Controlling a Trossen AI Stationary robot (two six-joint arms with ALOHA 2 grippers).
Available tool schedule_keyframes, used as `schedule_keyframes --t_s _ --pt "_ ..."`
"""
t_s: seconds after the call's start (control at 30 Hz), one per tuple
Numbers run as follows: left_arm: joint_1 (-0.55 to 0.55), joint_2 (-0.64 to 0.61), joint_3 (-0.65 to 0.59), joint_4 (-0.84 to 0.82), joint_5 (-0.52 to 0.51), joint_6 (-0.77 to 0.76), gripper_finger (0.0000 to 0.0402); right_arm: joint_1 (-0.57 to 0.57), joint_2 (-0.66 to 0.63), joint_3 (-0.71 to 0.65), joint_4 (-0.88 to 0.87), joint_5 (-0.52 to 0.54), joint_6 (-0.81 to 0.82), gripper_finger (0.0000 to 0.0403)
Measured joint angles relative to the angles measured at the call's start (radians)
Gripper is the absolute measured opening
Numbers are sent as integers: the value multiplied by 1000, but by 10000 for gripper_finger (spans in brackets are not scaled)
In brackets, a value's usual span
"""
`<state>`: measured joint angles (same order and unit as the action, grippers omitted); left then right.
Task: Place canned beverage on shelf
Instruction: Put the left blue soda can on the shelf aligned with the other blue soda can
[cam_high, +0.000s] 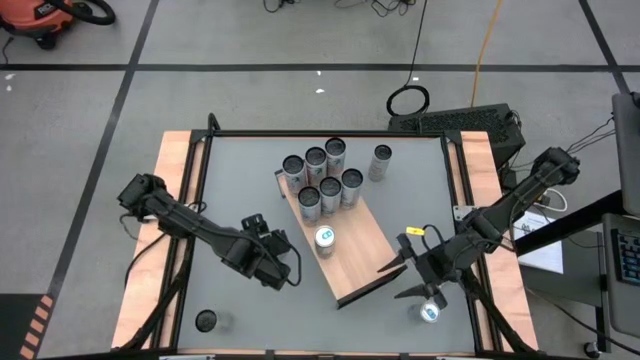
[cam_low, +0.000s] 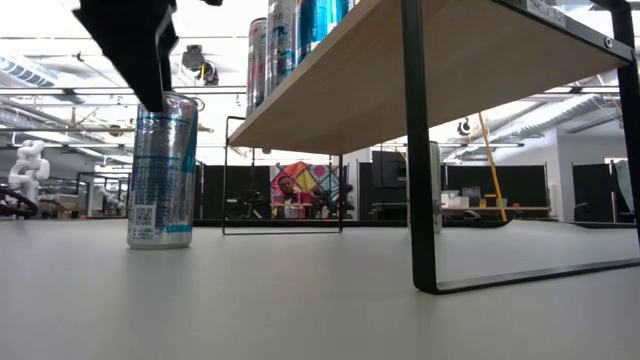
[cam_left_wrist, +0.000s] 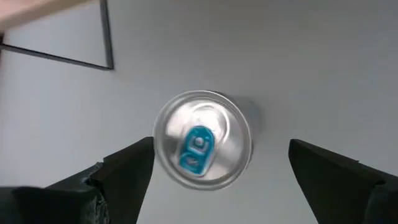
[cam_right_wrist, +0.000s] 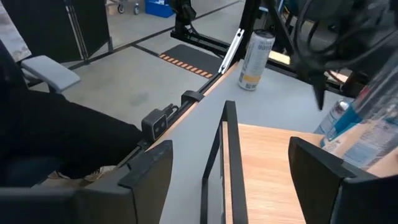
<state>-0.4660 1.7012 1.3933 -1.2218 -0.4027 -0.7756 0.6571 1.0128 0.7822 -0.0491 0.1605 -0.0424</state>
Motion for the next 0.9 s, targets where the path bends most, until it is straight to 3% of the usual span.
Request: schedule_keyframes --t_s 0.6,0.73,0.9 --pt "63 0 -105 177 19 58 357 0 -38 0 -95 0 -12 254" --pt "68 0 -105 176 32 50 330 0 -38 0 -99 0 -12 254" --pt "67 0 -105 172 35 16 269 0 -28 0 -98 0 -11 254"
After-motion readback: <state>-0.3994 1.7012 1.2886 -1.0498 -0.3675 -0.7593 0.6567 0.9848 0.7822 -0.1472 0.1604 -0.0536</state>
